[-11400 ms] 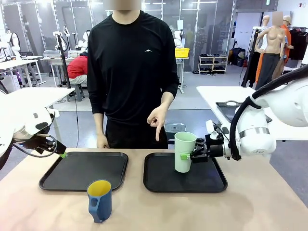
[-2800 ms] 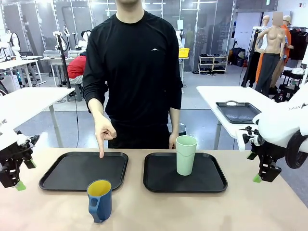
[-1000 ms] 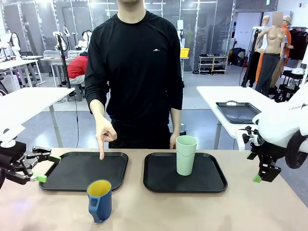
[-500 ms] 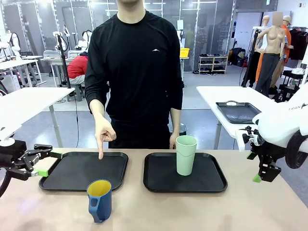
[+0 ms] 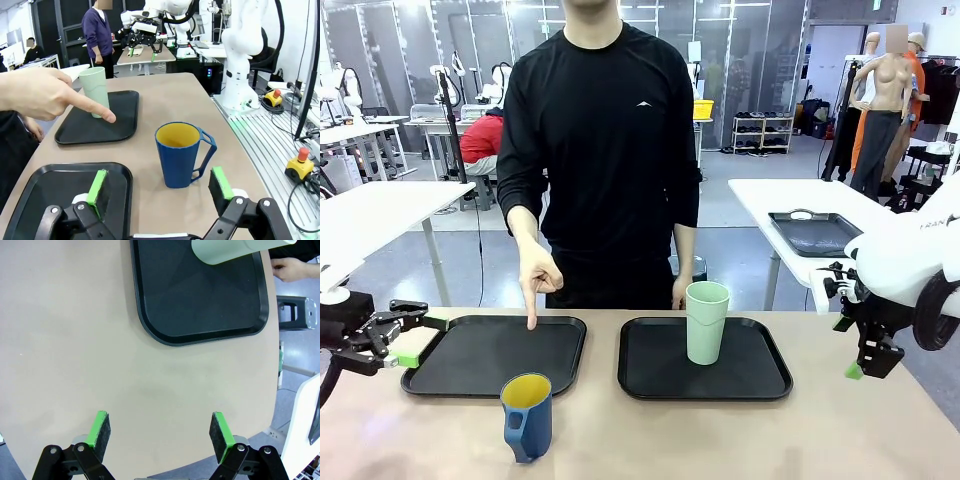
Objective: Sort and store the cups by type.
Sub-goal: Pick up the Handle plastic cup and place it into the empty Flat Tray.
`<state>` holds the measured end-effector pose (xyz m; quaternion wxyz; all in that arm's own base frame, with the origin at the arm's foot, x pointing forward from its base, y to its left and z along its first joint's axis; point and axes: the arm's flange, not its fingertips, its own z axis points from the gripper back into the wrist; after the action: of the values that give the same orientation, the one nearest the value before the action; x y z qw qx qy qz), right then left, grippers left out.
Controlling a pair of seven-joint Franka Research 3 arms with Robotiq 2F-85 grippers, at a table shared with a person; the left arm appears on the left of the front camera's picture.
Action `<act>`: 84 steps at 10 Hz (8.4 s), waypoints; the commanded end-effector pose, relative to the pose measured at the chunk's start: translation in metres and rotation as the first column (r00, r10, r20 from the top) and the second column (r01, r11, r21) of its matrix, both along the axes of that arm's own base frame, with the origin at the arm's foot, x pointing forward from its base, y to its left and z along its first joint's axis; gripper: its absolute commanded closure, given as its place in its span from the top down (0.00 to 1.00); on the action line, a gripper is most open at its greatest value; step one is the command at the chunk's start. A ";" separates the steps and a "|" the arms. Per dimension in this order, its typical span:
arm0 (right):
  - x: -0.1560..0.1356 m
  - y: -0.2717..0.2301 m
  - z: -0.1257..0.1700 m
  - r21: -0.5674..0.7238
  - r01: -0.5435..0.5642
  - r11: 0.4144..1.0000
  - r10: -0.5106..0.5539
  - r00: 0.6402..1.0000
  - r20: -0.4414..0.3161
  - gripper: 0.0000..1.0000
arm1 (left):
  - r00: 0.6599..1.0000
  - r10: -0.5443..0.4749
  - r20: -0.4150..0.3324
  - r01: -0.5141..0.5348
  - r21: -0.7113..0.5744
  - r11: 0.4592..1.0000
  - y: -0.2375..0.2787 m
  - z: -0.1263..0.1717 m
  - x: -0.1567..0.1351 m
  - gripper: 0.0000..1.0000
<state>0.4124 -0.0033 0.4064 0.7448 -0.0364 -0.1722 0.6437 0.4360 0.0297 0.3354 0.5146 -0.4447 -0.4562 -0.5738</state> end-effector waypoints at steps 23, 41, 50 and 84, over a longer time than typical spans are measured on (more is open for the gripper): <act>0.000 0.002 -0.003 -0.008 0.026 1.000 -0.026 1.000 0.005 1.00 | 0.984 -0.179 0.010 0.178 0.073 0.981 -0.106 -0.091 0.049 1.00; 0.000 0.002 -0.003 -0.008 0.026 1.000 -0.026 1.000 0.005 1.00 | 0.916 -0.392 -0.090 0.392 -0.017 0.920 -0.159 -0.111 0.027 1.00; 0.000 0.002 -0.003 -0.008 0.026 1.000 -0.026 1.000 0.005 1.00 | 0.875 -0.479 -0.075 0.471 -0.095 0.877 -0.177 -0.125 0.023 1.00; 0.000 0.002 -0.003 -0.008 0.026 1.000 -0.026 1.000 0.005 1.00 | 1.000 -0.007 -0.014 0.004 -0.190 0.982 -0.035 -0.029 0.125 0.80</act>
<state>0.4124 -0.0036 0.4063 0.7452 -0.0355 -0.1728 0.6431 0.5327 -0.0127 0.3103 0.4571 -0.5031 -0.4952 -0.5410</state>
